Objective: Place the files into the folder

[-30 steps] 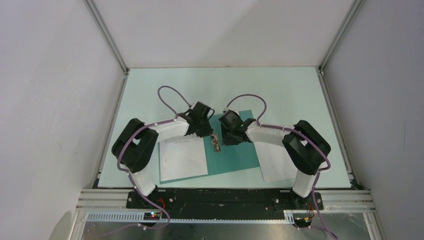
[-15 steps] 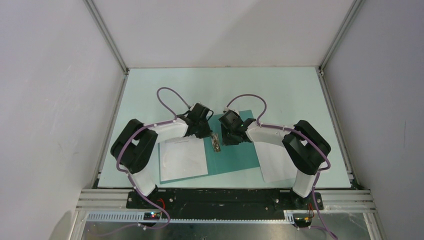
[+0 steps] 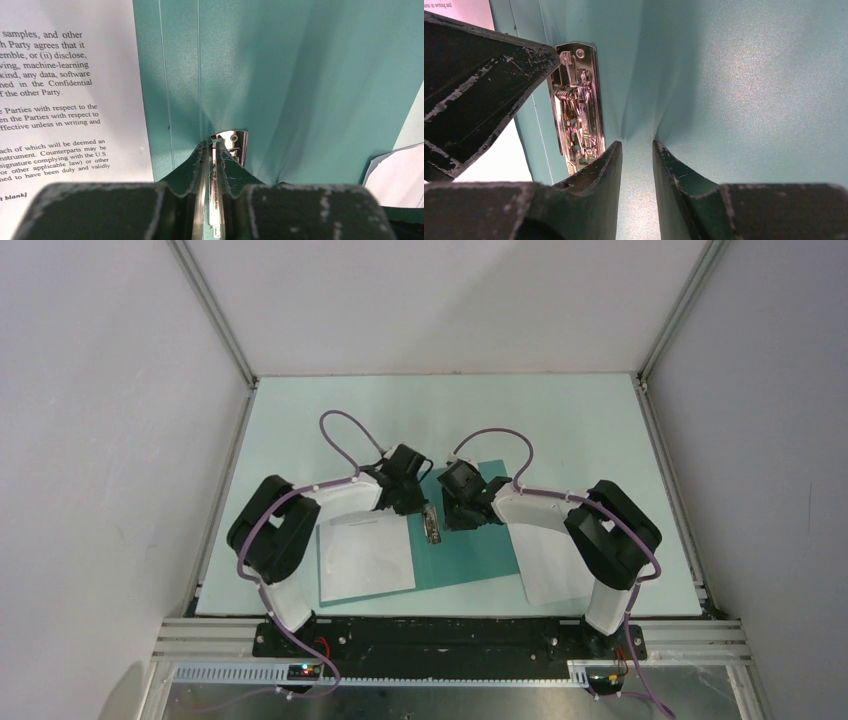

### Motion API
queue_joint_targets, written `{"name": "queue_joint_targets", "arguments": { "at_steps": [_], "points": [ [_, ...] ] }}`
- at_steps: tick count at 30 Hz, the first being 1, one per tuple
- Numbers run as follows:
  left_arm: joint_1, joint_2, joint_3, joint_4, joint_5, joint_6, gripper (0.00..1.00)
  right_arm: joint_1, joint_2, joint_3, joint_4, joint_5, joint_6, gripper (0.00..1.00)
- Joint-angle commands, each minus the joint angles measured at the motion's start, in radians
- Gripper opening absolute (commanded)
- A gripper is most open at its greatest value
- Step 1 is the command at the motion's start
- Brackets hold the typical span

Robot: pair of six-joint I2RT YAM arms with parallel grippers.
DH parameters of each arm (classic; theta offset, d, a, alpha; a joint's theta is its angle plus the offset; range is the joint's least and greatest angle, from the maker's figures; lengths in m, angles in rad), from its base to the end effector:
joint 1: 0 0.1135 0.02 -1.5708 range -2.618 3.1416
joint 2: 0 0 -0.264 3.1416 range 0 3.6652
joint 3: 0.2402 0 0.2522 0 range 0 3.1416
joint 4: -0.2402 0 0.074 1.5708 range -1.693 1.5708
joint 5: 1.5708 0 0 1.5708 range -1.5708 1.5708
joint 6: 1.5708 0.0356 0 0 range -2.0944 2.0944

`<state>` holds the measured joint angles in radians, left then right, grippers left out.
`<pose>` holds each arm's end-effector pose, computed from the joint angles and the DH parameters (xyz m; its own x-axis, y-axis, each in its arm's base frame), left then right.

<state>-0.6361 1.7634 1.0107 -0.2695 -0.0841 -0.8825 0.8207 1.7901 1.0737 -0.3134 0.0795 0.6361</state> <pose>0.2812 -0.2040 0.1555 -0.8660 -0.3172 -0.3866 -0.1764 0.9172 -0.3572 0.2461 0.2600 0.1617 -0.8868 -0.0830 -0.4547 -0.2171 0.9433 0.2512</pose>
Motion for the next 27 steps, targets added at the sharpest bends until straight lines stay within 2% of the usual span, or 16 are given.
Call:
{"name": "queue_joint_targets", "arguments": {
  "at_steps": [1, 11, 15, 22, 27],
  "points": [
    [-0.011, 0.041, 0.023, -0.044, -0.089, -0.007, 0.14, 0.001, 0.014, 0.006, 0.001, 0.008, 0.005, 0.33],
    [-0.028, 0.074, 0.042, -0.122, -0.17, -0.027, 0.13, 0.002, 0.002, 0.008, -0.002, 0.016, 0.004, 0.34],
    [-0.037, 0.064, 0.043, -0.159, -0.199, -0.026, 0.15, 0.002, 0.0, 0.007, 0.004, 0.014, 0.004, 0.33],
    [-0.038, 0.048, 0.042, -0.178, -0.215, -0.025, 0.25, 0.006, 0.003, 0.007, 0.004, 0.016, 0.004, 0.33],
    [-0.037, 0.09, 0.089, -0.182, -0.201, -0.017, 0.26, 0.008, -0.004, 0.008, 0.004, 0.02, 0.002, 0.33]
  ]
}}
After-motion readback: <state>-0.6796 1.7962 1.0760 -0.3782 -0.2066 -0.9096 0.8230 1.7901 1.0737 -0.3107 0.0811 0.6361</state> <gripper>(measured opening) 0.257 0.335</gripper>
